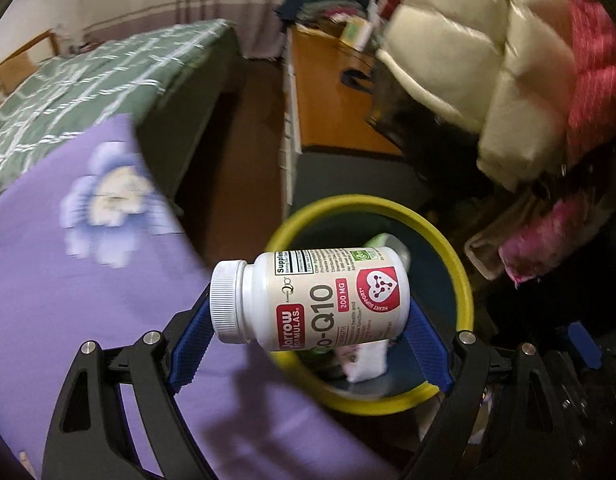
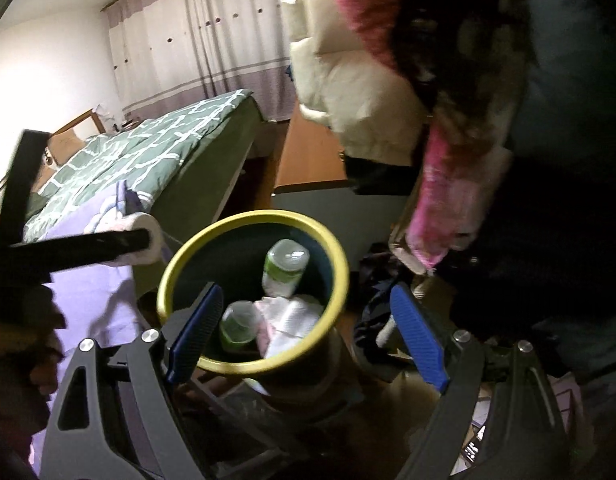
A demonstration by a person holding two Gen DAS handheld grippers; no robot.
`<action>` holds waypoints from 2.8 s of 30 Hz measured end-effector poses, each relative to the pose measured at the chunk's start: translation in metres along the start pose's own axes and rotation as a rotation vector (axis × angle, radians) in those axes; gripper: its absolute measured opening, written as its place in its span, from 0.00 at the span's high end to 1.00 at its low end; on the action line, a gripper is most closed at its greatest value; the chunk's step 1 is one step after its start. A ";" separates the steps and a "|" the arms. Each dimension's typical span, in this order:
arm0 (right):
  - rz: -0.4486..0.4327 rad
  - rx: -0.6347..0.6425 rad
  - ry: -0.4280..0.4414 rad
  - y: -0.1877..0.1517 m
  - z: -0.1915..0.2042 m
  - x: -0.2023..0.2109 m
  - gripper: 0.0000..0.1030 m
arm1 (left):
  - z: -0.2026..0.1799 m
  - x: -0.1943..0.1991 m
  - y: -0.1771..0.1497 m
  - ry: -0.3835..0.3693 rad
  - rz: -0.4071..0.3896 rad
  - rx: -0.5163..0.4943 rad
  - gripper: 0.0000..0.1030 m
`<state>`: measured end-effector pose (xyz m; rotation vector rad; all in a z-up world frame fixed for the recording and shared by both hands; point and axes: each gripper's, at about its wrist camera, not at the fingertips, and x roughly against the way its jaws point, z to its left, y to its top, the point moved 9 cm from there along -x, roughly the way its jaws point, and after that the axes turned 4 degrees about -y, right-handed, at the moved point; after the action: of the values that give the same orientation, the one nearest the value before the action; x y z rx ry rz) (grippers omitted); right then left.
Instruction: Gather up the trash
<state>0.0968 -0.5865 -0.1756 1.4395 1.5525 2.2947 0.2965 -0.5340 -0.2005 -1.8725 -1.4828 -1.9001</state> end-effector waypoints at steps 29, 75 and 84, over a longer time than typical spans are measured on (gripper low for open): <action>-0.004 0.191 0.282 -0.026 0.111 0.056 0.14 | 0.121 0.284 -0.136 0.431 -0.449 0.138 0.05; -0.160 0.357 0.413 -0.049 0.205 0.189 0.07 | 0.164 0.444 -0.285 0.536 -0.620 0.325 0.05; -0.153 0.361 0.416 -0.049 0.206 0.185 0.07 | 0.167 0.446 -0.286 0.541 -0.619 0.340 0.05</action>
<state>0.1102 -0.3257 -0.0718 0.8705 2.1950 2.4193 0.1207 -0.0331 -0.0351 -0.7104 -2.1275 -1.9586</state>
